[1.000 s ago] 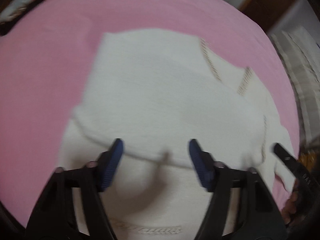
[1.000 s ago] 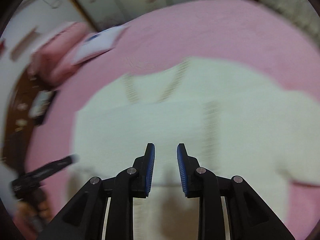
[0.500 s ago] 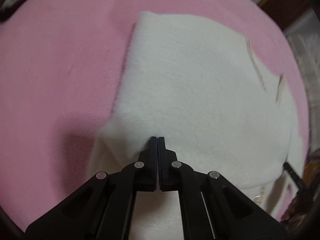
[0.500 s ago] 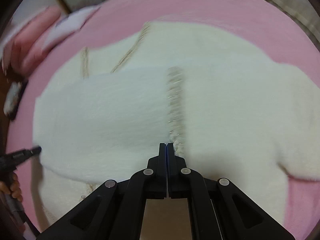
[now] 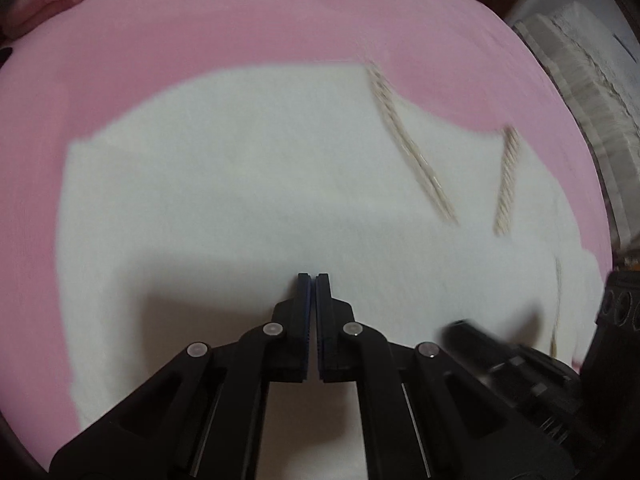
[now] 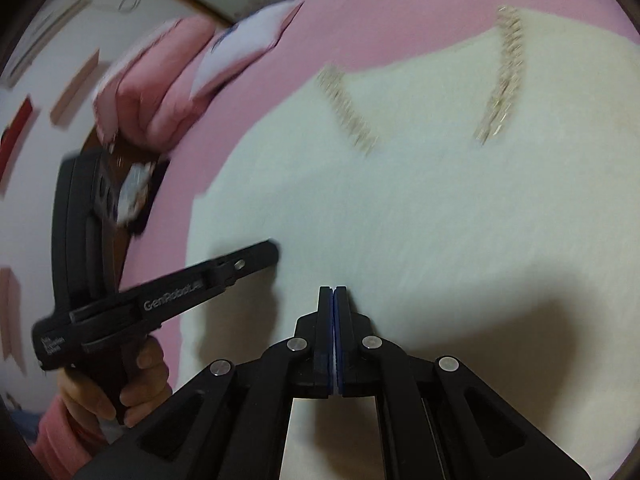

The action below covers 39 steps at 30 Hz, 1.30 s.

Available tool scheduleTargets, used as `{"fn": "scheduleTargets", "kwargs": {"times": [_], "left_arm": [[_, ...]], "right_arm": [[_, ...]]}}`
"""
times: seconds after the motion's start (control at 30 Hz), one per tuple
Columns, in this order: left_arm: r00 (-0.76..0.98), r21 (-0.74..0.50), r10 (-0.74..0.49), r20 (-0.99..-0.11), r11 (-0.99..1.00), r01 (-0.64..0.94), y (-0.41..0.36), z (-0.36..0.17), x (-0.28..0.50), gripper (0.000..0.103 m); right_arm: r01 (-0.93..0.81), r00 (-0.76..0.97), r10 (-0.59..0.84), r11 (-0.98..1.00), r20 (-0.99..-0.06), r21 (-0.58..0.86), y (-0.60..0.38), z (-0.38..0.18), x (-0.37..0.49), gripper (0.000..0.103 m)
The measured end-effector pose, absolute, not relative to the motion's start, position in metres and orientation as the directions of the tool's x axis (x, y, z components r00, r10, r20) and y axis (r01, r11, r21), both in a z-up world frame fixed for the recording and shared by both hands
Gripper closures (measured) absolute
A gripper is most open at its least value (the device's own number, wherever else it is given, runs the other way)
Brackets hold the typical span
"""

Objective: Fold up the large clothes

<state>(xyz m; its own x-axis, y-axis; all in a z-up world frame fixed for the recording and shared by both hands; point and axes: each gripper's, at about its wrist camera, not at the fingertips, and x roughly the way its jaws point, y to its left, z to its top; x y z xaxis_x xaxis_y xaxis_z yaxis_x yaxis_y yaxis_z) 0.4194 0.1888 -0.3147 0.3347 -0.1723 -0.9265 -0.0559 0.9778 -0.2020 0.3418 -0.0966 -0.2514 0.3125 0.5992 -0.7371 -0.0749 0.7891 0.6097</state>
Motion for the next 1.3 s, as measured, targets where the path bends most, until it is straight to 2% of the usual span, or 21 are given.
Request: {"fn": "scheduleTargets", "kwargs": {"times": [0.07, 0.17, 0.2, 0.23, 0.27, 0.33, 0.4, 0.57, 0.63, 0.77, 0.93, 0.97, 1.0, 1.07, 1.1, 1.13, 1.3], "left_arm": [[0.366, -0.143, -0.092, -0.926, 0.983, -0.114, 0.217, -0.313, 0.432, 0.102], [0.391, -0.053, 0.019, -0.920, 0.984, -0.172, 0.261, -0.318, 0.438, 0.102], [0.389, -0.015, 0.059, -0.919, 0.983, -0.185, 0.272, -0.320, 0.437, 0.102], [0.389, -0.007, 0.067, -0.919, 0.983, -0.185, 0.282, -0.322, 0.435, 0.102], [0.396, -0.042, 0.029, -0.918, 0.985, -0.169, 0.293, -0.323, 0.433, 0.102], [0.402, -0.035, 0.029, -0.915, 0.988, -0.151, 0.293, -0.324, 0.432, 0.102], [0.404, 0.001, 0.063, -0.913, 0.988, -0.154, 0.295, -0.314, 0.423, 0.102], [0.448, -0.018, 0.069, -0.891, 0.982, -0.187, 0.273, -0.288, 0.384, 0.102], [0.464, -0.003, 0.079, -0.883, 0.985, -0.174, 0.258, -0.280, 0.356, 0.102], [0.360, -0.036, 0.024, -0.933, 0.987, -0.159, 0.239, -0.282, 0.272, 0.102], [0.236, -0.093, -0.064, -0.970, 0.989, -0.111, 0.215, -0.281, 0.207, 0.101], [0.225, -0.096, -0.071, -0.972, 0.990, -0.100, 0.214, -0.278, 0.198, 0.101], [0.215, -0.097, -0.076, -0.974, 0.991, -0.090, 0.209, -0.275, 0.187, 0.099], [0.196, -0.094, -0.080, -0.977, 0.993, -0.066, 0.208, -0.268, 0.176, 0.079], [0.188, -0.083, -0.071, -0.980, 0.995, -0.054, 0.208, -0.264, 0.169, 0.054], [0.189, -0.075, -0.064, -0.980, 0.996, -0.050, 0.206, -0.256, 0.161, 0.036], [0.227, -0.023, -0.017, -0.974, 0.999, -0.026, 0.186, -0.233, 0.128, 0.033]], "right_arm": [[-0.019, 0.395, 0.546, 0.809, -0.739, 0.588, -0.122, -0.251, 0.352, 0.103], [0.175, 0.480, 0.271, 0.902, -0.835, 0.394, -0.197, -0.251, 0.361, 0.103], [0.216, 0.482, 0.260, 0.890, -0.837, 0.401, -0.219, -0.252, 0.354, 0.103], [0.238, 0.490, 0.310, 0.851, -0.815, 0.467, -0.247, -0.255, 0.351, 0.103], [0.239, 0.491, 0.347, 0.828, -0.799, 0.507, -0.263, -0.255, 0.350, 0.103], [0.215, 0.482, 0.316, 0.862, -0.817, 0.460, -0.273, -0.244, 0.348, 0.103], [0.236, 0.460, 0.141, 0.932, -0.877, 0.274, -0.262, -0.231, 0.349, 0.103], [0.282, 0.493, 0.177, 0.894, -0.852, 0.349, -0.245, -0.193, 0.298, 0.103], [0.300, 0.491, 0.157, 0.893, -0.857, 0.336, -0.228, -0.174, 0.256, 0.097], [0.339, 0.432, 0.141, 0.890, -0.891, 0.305, -0.188, -0.161, 0.207, 0.075], [0.341, 0.358, 0.178, 0.889, -0.916, 0.306, -0.119, -0.165, 0.145, 0.066], [0.339, 0.350, 0.186, 0.888, -0.918, 0.309, -0.112, -0.167, 0.127, 0.059], [0.338, 0.344, 0.199, 0.885, -0.918, 0.319, -0.115, -0.158, 0.107, 0.054], [0.337, 0.341, 0.227, 0.876, -0.912, 0.344, -0.085, -0.164, 0.088, 0.032], [0.334, 0.342, 0.242, 0.872, -0.908, 0.358, -0.081, -0.162, 0.075, 0.028], [0.328, 0.342, 0.252, 0.871, -0.905, 0.366, -0.080, -0.158, 0.066, 0.024], [0.263, 0.355, 0.229, 0.906, -0.906, 0.332, -0.067, -0.135, 0.010, 0.018]]}}
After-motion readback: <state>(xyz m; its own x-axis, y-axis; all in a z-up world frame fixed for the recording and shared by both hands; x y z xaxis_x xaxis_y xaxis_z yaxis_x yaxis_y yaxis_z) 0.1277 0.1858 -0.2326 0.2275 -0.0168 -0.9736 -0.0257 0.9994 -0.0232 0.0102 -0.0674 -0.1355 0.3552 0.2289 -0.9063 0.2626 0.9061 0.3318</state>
